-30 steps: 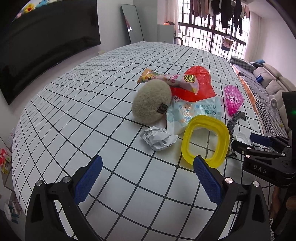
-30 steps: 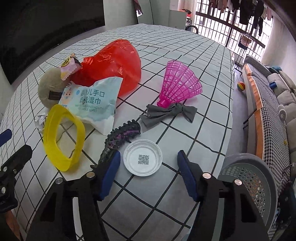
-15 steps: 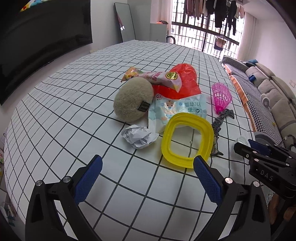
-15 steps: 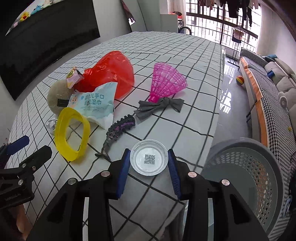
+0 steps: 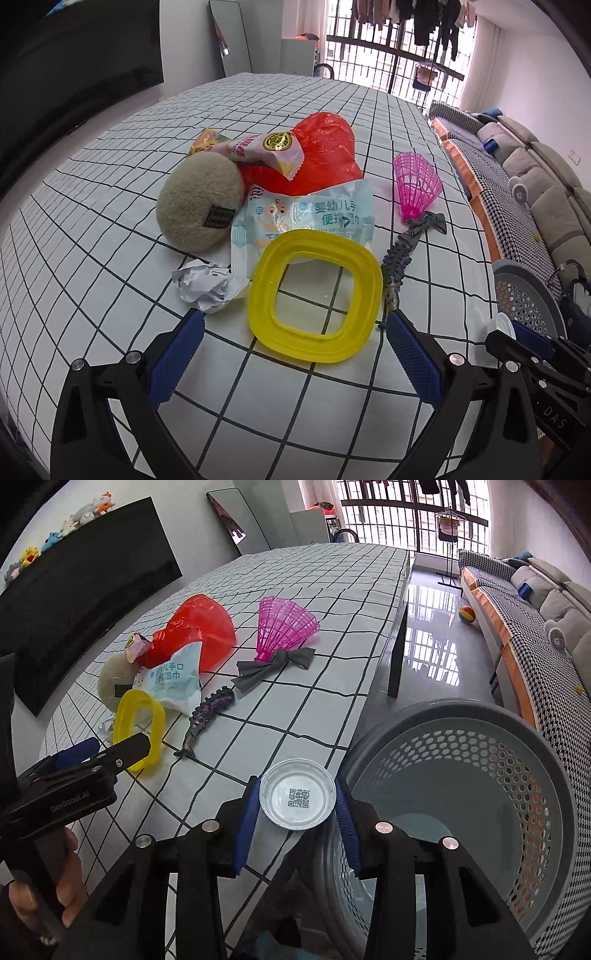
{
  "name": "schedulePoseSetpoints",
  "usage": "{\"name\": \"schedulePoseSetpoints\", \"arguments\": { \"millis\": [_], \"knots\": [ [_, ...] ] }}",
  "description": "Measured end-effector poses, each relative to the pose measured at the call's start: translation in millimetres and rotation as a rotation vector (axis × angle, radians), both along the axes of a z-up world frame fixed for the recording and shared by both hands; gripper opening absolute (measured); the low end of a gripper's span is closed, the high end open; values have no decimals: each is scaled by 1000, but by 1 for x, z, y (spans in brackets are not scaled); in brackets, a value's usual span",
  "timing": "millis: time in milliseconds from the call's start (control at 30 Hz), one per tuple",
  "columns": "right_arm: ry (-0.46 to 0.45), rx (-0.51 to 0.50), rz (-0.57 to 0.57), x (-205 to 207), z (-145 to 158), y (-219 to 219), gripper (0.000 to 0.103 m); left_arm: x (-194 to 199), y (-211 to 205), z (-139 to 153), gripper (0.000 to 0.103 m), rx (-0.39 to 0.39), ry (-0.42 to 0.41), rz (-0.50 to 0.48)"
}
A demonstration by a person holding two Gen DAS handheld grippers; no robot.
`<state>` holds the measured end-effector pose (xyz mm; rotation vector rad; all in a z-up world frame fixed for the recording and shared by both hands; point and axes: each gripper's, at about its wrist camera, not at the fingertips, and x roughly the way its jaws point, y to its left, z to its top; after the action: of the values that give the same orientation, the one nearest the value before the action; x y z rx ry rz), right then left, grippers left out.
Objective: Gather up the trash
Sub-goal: 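Lift the white lid with the right tool while the left tool grasps the yellow ring, then carry both items over the wastebasket and open both tools to drop them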
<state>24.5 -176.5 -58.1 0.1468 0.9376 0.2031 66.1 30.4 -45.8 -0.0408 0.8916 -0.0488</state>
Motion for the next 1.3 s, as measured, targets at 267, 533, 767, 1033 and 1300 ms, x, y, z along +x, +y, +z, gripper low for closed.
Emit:
{"name": "schedulePoseSetpoints", "arguments": {
  "millis": [267, 533, 767, 1033, 1300],
  "knots": [
    [10, 26, 1, 0, -4, -4, 39, 11, -9, -6, 97, 36, 1, 11],
    [10, 30, 0, -1, -5, -5, 39, 15, -13, -10, 71, 51, 13, -13],
    [10, 26, -5, -5, -2, -3, 39, 3, -9, -4, 69, 35, -4, -34],
    [3, 25, -30, -16, 3, -11, 39, -22, -13, 21, 69, 35, -61, -60],
    [-16, 18, -102, -40, 14, -49, 39, -35, -70, 47, 69, -9, -116, -199]
  ]
}}
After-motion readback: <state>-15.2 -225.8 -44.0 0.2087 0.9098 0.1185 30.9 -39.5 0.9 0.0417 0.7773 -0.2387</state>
